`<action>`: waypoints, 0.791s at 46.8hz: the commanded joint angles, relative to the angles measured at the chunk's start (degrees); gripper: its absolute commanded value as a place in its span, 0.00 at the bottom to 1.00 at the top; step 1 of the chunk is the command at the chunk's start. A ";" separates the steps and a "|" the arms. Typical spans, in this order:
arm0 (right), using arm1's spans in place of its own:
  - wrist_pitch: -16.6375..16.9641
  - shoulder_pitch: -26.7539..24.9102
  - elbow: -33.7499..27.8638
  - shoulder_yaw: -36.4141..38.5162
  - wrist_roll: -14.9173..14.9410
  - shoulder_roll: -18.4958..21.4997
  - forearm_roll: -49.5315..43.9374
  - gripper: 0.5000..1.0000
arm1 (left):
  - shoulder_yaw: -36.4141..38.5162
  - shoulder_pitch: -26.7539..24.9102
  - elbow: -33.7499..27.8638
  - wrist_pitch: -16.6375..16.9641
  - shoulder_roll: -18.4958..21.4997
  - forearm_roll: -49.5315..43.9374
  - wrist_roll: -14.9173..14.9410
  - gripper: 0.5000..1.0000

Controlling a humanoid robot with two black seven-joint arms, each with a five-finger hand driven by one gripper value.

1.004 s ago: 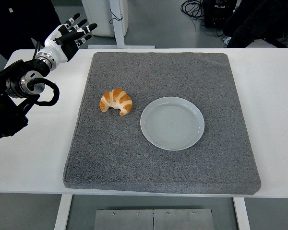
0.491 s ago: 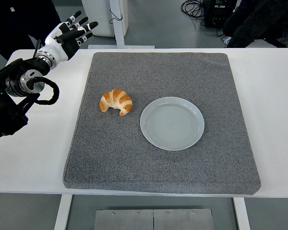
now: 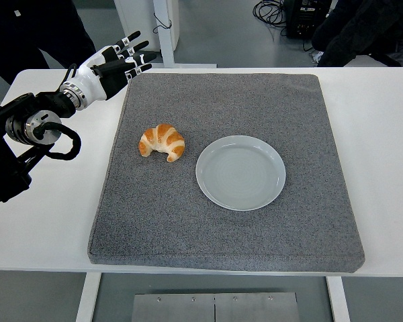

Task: Place the bread on the plate

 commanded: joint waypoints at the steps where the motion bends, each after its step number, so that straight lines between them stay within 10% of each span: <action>1: 0.02 0.00 0.00 0.00 -0.03 0.00 -0.01 1.00 | 0.81 -0.58 -0.78 -0.12 1.01 1.20 -0.39 0.97; 37: 0.02 0.00 0.00 0.00 -0.03 0.00 -0.01 1.00 | 13.20 -4.44 -27.05 0.41 21.75 36.00 1.63 0.97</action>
